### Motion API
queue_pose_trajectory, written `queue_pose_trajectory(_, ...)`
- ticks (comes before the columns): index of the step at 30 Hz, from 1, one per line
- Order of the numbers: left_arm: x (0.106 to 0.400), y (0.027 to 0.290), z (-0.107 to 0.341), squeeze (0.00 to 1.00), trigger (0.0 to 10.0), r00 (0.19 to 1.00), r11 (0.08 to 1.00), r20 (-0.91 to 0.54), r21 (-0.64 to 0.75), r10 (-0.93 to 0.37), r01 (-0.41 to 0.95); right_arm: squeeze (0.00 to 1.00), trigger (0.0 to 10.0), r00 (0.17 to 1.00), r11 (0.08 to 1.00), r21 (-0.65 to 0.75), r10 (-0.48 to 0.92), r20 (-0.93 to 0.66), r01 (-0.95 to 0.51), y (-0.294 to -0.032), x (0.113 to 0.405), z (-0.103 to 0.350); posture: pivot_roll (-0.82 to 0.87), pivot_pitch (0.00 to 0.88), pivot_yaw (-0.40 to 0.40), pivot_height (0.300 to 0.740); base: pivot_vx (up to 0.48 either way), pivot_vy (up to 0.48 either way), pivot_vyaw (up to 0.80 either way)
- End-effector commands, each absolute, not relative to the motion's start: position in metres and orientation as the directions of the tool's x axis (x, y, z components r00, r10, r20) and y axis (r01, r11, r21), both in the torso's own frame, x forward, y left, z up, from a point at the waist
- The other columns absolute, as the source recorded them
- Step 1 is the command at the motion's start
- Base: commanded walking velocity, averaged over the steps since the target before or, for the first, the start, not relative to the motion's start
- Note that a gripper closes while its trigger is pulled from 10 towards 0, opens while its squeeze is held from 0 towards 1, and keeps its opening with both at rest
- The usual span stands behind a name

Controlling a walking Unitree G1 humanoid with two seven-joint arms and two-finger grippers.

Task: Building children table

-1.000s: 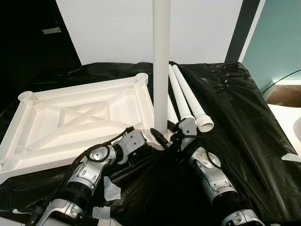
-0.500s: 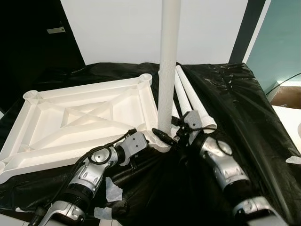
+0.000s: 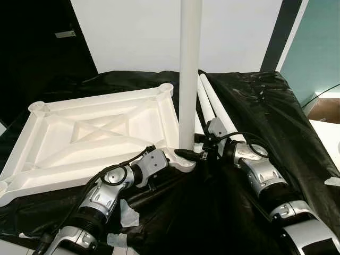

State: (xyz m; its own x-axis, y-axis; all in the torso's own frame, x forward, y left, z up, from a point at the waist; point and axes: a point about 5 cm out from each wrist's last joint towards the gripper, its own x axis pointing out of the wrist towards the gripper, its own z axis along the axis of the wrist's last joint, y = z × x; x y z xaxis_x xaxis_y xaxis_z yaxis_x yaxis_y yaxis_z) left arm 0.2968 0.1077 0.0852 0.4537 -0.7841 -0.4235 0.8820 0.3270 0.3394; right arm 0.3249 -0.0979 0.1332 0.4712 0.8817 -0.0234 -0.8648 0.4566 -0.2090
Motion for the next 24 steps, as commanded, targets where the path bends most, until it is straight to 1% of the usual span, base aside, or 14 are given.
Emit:
queue_pose_trajectory(1, 0.278, 0.109, 0.053, 0.00, 10.0, 0.367, 0.285, -0.532, 0.234, -0.763, 0.930, 0.00, 0.0, 0.589, 0.584, -0.153, 0.808, 0.018, -0.797, -0.094, 0.322, 0.122, 0.08, 0.000, 0.019, 0.740, 0.000, 0.000, 0.00)
queue_pose_trajectory(2, 0.278, 0.109, 0.053, 0.00, 10.0, 0.367, 0.285, -0.532, 0.234, -0.763, 0.930, 0.00, 0.0, 0.589, 0.584, -0.153, 0.808, 0.018, -0.797, -0.094, 0.322, 0.122, 0.08, 0.000, 0.019, 0.740, 0.000, 0.000, 0.00)
queue_pose_trajectory(3, 0.278, 0.110, 0.053, 0.00, 10.0, 0.371, 0.289, -0.530, 0.234, -0.762, 0.928, 0.00, 0.0, 0.685, 0.689, -0.151, 0.724, 0.083, -0.709, -0.096, 0.319, 0.119, 0.09, 0.000, 0.020, 0.740, 0.000, 0.000, 0.00)
queue_pose_trajectory(4, 0.278, 0.110, 0.053, 0.00, 10.0, 0.371, 0.289, -0.530, 0.234, -0.762, 0.928, 0.00, 0.0, 0.685, 0.689, -0.151, 0.724, 0.083, -0.709, -0.096, 0.319, 0.119, 0.09, 0.000, 0.020, 0.740, 0.000, 0.000, 0.00)
queue_pose_trajectory(6, 0.278, 0.111, 0.053, 0.00, 10.0, 0.373, 0.292, -0.529, 0.234, -0.762, 0.927, 0.00, 0.0, 0.740, 0.750, -0.149, 0.661, 0.126, -0.644, -0.097, 0.316, 0.118, 0.09, 0.000, 0.020, 0.740, 0.000, 0.000, 0.00)
queue_pose_trajectory(8, 0.277, 0.113, 0.053, 0.00, 10.0, 0.373, 0.291, -0.533, 0.234, -0.759, 0.928, 0.00, 0.0, 0.841, 0.866, -0.158, 0.500, 0.209, -0.475, -0.104, 0.302, 0.114, 0.09, 0.000, 0.024, 0.740, 0.000, 0.000, 0.00)
queue_pose_trajectory(9, 0.277, 0.114, 0.053, 0.00, 10.0, 0.372, 0.290, -0.535, 0.233, -0.759, 0.928, 0.00, 0.0, 0.860, 0.889, -0.155, 0.458, 0.227, -0.432, -0.105, 0.298, 0.113, 0.08, 0.000, 0.029, 0.740, 0.000, 0.000, 0.00)
queue_pose_trajectory(15, 0.275, 0.113, 0.051, 0.00, 10.0, 0.359, 0.278, -0.541, 0.229, -0.760, 0.933, 0.00, 0.0, 0.869, 0.897, -0.160, 0.440, 0.226, -0.412, -0.108, 0.303, 0.116, 0.07, 0.000, 0.035, 0.740, 0.000, 0.000, 0.00)
queue_pose_trajectory(17, 0.276, 0.111, 0.052, 0.00, 10.0, 0.357, 0.275, -0.539, 0.229, -0.763, 0.934, 0.00, 0.4, 0.852, 0.875, -0.179, 0.481, 0.207, -0.451, -0.103, 0.302, 0.116, 0.07, 0.000, 0.032, 0.740, 0.000, 0.000, 0.00)
queue_pose_trajectory(18, 0.277, 0.109, 0.052, 0.00, 10.0, 0.357, 0.275, -0.536, 0.229, -0.765, 0.934, 0.00, 9.1, 0.836, 0.855, -0.197, 0.514, 0.192, -0.480, -0.099, 0.301, 0.114, 0.06, 0.000, 0.030, 0.740, 0.000, 0.000, 0.00)
queue_pose_trajectory(20, 0.277, 0.109, 0.052, 0.00, 10.0, 0.357, 0.275, -0.536, 0.229, -0.765, 0.934, 0.00, 9.1, 0.836, 0.855, -0.197, 0.514, 0.192, -0.480, -0.099, 0.301, 0.114, 0.06, 0.000, 0.030, 0.740, 0.000, 0.000, 0.00)
queue_pose_trajectory(21, 0.277, 0.107, 0.052, 0.00, 10.0, 0.357, 0.276, -0.533, 0.229, -0.767, 0.934, 0.00, 10.0, 0.823, 0.839, -0.201, 0.539, 0.180, -0.505, -0.098, 0.301, 0.114, 0.06, 0.000, 0.029, 0.740, 0.000, 0.000, 0.00)
queue_pose_trajectory(22, 0.277, 0.106, 0.052, 0.00, 10.0, 0.357, 0.276, -0.532, 0.228, -0.768, 0.934, 1.00, 10.0, 0.808, 0.824, -0.193, 0.563, 0.175, -0.533, -0.097, 0.301, 0.114, 0.06, 0.000, 0.030, 0.740, 0.000, 0.000, 0.00)
queue_pose_trajectory(24, 0.276, 0.106, 0.051, 0.00, 10.0, 0.355, 0.275, -0.532, 0.225, -0.769, 0.935, 1.00, 10.0, 0.787, 0.799, -0.216, 0.596, 0.161, -0.561, -0.098, 0.303, 0.116, 0.06, 0.000, 0.029, 0.740, 0.000, 0.000, 0.00)
